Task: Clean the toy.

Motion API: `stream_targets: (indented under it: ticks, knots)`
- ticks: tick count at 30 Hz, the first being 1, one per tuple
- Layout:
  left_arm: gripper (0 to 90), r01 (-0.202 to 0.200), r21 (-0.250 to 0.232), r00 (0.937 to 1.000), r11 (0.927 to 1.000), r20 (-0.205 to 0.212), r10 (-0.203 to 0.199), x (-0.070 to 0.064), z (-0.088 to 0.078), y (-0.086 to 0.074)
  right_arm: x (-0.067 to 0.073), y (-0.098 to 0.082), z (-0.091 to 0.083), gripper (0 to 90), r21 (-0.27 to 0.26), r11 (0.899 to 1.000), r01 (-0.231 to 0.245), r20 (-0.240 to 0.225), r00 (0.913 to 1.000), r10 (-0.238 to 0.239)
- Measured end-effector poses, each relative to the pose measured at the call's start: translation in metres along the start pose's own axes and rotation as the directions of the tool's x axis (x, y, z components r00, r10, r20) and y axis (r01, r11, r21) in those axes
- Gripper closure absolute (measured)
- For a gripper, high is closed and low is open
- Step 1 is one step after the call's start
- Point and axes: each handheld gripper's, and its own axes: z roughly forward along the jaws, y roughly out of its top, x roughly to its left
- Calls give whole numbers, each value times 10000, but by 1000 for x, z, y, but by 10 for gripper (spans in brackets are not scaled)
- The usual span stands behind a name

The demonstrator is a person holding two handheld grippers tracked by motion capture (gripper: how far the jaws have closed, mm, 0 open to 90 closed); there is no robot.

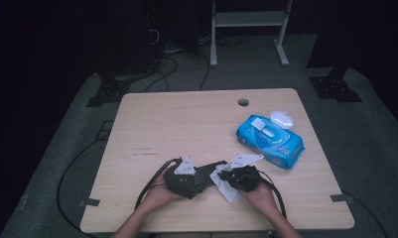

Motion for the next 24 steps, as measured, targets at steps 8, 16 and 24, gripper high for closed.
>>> stream_targets:
  ticks: [8,16,24]
  knots:
    - [245,385,-121,9990,9992,238,-382,4,-4,-3,-12,-7,-3,869,-68,9969,-788,-71,9969,787]
    - [247,344,-48,9989,9994,323,-342,4,-7,-4,-10,-4,-1,870,-7,9973,-735,-45,9973,735]
    - [248,168,-160,9988,9997,458,-161,-2,1,2,23,16,14,870,-639,9977,-244,-1720,9850,130]
